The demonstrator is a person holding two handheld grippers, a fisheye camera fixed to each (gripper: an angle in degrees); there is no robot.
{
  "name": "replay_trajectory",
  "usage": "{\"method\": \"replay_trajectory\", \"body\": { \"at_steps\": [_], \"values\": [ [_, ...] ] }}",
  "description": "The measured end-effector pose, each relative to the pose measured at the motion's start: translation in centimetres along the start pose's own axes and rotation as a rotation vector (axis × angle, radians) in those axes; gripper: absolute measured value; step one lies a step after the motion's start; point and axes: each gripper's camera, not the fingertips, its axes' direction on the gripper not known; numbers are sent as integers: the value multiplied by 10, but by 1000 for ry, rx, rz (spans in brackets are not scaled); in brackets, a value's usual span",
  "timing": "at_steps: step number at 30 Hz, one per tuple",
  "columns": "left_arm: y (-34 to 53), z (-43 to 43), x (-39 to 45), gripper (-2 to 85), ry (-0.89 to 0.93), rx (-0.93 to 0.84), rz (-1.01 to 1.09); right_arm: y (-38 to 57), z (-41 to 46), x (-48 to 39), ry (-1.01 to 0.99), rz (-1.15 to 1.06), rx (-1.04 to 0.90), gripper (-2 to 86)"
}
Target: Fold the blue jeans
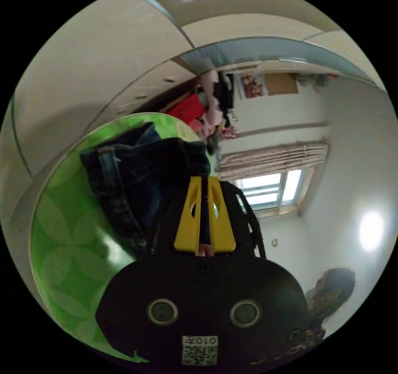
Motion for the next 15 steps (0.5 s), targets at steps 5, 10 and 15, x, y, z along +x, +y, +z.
{"method": "replay_trajectory", "body": {
  "at_steps": [5,10,15],
  "values": [
    [71,-17,27,11,-89,124,-31,-1,41,7,86,-42,-199,203],
    [129,-5,78,12,-242,24,126,3,84,-27,150,-220,-201,200],
    [152,-1,130,5,-421,56,251,23,107,-74,421,-347,-194,178]
  ]
}}
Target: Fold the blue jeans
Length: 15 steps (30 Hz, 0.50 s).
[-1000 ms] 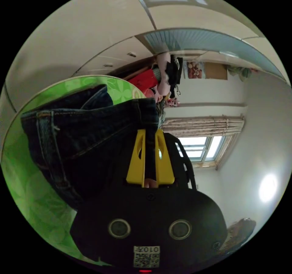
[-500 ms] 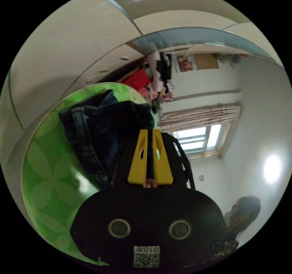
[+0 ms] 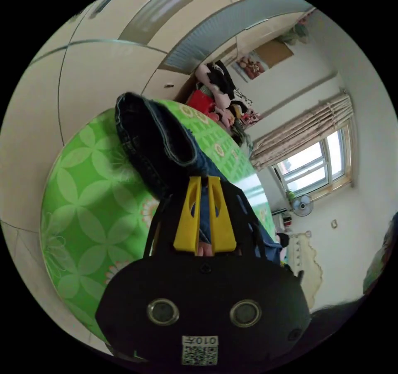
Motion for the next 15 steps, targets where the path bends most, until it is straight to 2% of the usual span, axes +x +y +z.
{"method": "replay_trajectory", "body": {
  "at_steps": [2,4,6,9,11,15],
  "values": [
    [-4,-14,18,1,-57,54,64,6,-12,-20,11,-36,77,170],
    [-7,-16,32,-1,-81,57,130,1,-1,-30,-10,-77,1,164],
    [-9,4,39,-2,-21,-66,149,-2,14,-38,14,-96,-61,154],
    [-2,21,45,-2,-105,-96,144,2,20,-47,28,-64,-40,115],
    [-2,34,49,-2,-105,-139,157,14,22,-52,42,-34,-119,56],
    [-32,58,62,-2,-167,-202,223,66,19,-58,-68,5,-212,47]
  ]
}}
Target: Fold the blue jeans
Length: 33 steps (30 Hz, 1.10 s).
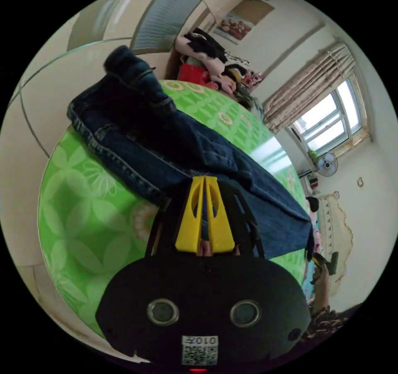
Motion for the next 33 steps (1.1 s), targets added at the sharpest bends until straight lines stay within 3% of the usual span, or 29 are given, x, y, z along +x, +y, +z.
{"method": "replay_trajectory", "body": {
  "at_steps": [2,6,10,12,16,18,22,24,27,29,33],
  "values": [
    [-23,4,0,-2,-38,-34,22,49,-2,-12,-95,14,-51,45],
    [-73,4,-6,-2,-125,-105,78,120,-16,-35,36,21,-160,43],
    [-94,-4,-15,-2,-114,-125,67,155,-72,-54,60,-5,53,42],
    [-94,-14,-9,-2,-127,-98,90,143,-85,-65,79,-76,94,42],
    [-99,-20,3,-2,-165,-113,116,81,-77,-89,391,-162,-5,36],
    [-107,-26,6,-2,-161,-117,116,59,-88,-109,425,-235,16,32],
    [-115,-37,3,-2,-161,-122,90,38,-156,-158,379,-411,289,28],
    [-114,-47,4,-2,-153,-97,77,22,-162,-148,370,-399,309,27],
    [-109,-50,12,-2,-164,-106,92,-16,-121,-86,383,-253,152,27],
    [-106,-52,17,-2,-173,-117,93,-35,-83,-24,315,-100,6,28],
    [-106,-65,30,-2,-192,-125,124,-40,-75,22,133,-21,-6,29]
  ]
}}
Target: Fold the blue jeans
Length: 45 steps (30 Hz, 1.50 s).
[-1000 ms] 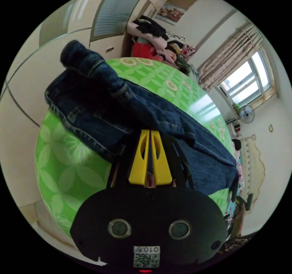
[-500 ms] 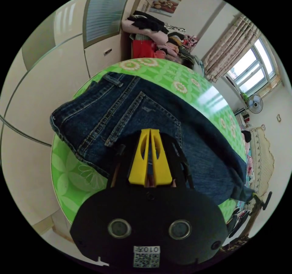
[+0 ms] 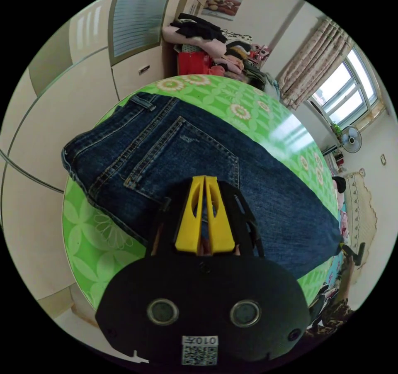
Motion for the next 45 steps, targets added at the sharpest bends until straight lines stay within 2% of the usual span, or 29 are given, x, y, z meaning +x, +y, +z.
{"method": "replay_trajectory", "body": {
  "at_steps": [2,4,8,9,11,13,22,24,25,26,28,32,35,38,40,43,45],
  "values": [
    [-1,-5,2,-2,-19,-2,3,0,-12,5,-76,-3,7,32],
    [-2,-12,2,-2,-24,-2,-9,3,-43,-10,-186,-102,112,31],
    [1,-31,0,-2,-41,24,-36,5,-95,-38,-205,-300,287,34],
    [2,-33,-2,-2,-30,21,-45,2,-92,-36,-181,-280,268,35],
    [4,-34,-5,-2,-21,10,-63,-19,-46,-7,-47,-161,34,39],
    [6,-38,-7,-2,-19,23,-69,-25,-10,22,-15,-40,-112,41],
    [-1,-70,-9,-2,-30,5,-57,-17,-18,62,-243,16,-7,41],
    [-2,-81,-9,-2,-30,3,-60,-15,-49,38,-328,-122,122,39],
    [-2,-84,-8,-2,-39,5,-57,-18,-67,19,-273,-192,150,38],
    [-4,-88,-8,-2,-57,0,-52,-24,-75,8,-188,-208,136,39],
    [-5,-92,-10,-2,-45,-3,-62,-35,-70,9,-151,-202,86,40],
    [-5,-103,-16,-2,-4,26,-93,-43,-10,57,-133,-30,-124,43],
    [-11,-113,-16,-2,11,5,-96,-35,-16,70,-233,11,-71,42],
    [-19,-130,-2,-2,-33,-7,-51,-31,-21,68,-127,-2,-141,38],
    [-22,-147,13,-1,-36,11,2,-31,-21,69,-131,-1,-141,37],
    [-31,-177,74,0,19,16,269,-33,-18,70,-127,6,-126,38],
    [-33,-188,141,3,21,-11,544,-31,-19,65,-101,-10,-102,41]
  ]
}}
